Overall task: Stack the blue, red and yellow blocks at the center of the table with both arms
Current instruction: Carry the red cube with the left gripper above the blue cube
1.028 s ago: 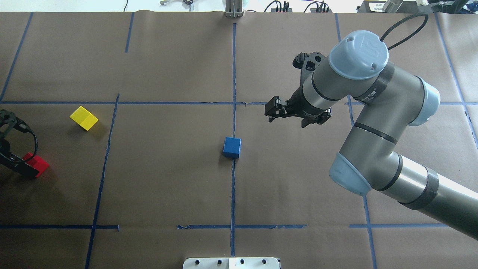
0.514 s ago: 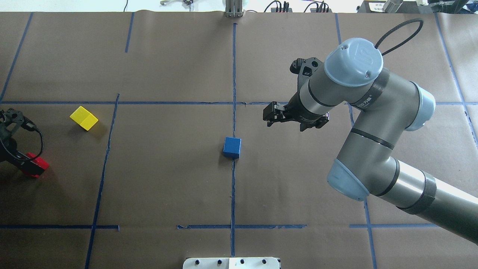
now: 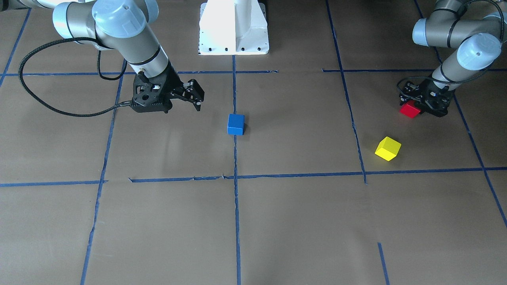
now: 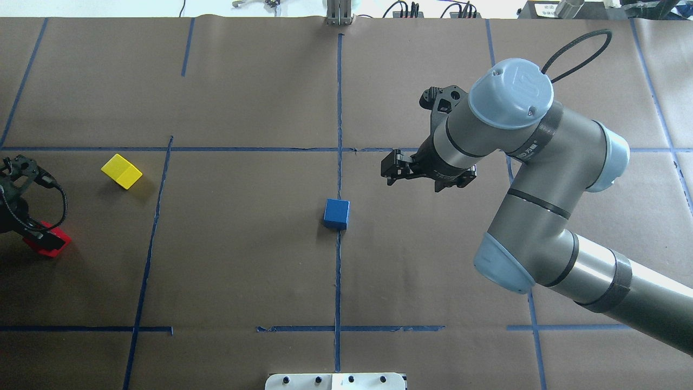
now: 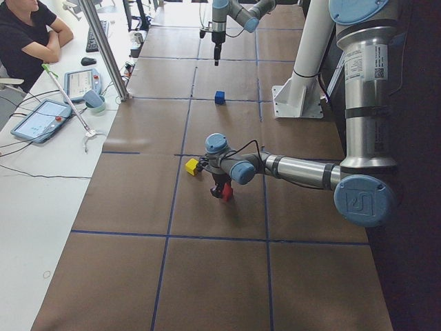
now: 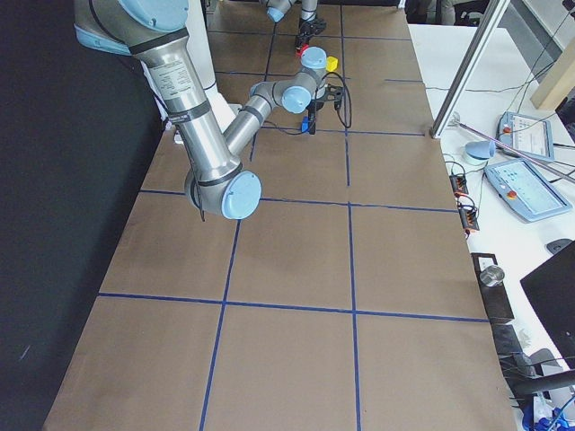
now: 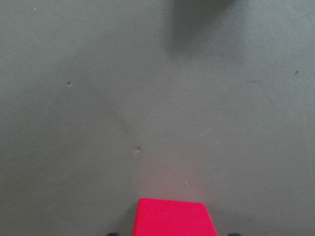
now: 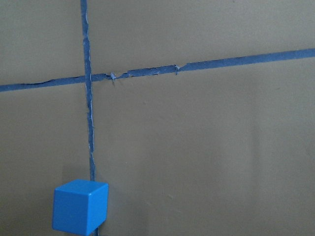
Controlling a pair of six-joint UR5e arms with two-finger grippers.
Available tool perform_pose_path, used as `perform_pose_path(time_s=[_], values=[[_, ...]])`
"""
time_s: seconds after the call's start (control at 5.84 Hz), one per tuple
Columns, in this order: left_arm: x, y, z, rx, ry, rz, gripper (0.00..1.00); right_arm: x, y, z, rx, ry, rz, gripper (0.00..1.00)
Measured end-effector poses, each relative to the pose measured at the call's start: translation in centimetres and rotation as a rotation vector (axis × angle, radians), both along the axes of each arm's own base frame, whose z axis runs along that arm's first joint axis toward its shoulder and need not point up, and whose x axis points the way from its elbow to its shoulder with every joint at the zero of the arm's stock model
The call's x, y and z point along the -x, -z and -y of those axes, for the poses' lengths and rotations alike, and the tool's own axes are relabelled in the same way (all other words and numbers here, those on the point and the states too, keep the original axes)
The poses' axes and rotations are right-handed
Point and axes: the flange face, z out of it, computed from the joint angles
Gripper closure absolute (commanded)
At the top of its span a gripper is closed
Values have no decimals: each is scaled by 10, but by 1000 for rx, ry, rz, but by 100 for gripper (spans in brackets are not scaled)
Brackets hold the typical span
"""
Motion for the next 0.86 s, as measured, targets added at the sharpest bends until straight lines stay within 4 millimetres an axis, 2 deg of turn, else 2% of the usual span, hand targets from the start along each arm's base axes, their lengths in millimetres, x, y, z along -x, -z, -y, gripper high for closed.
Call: perform_pose_path(time_s=[0.17, 0.34, 0.51, 0.69, 0.86], values=[[-1, 10, 1, 13, 30, -8, 100, 0, 1, 0, -2, 0, 2, 0], [-2, 31, 6, 28, 78, -30, 100, -5, 5, 0, -7, -5, 9, 0], [-5, 61, 11, 51, 131, -53, 100, -21, 9, 2, -17, -22, 24, 0], [-9, 105, 17, 104, 198, -66, 100, -48, 6, 2, -35, -39, 33, 0], [-23, 175, 31, 165, 268, -82, 100, -80, -8, 1, -71, -37, 23, 0]])
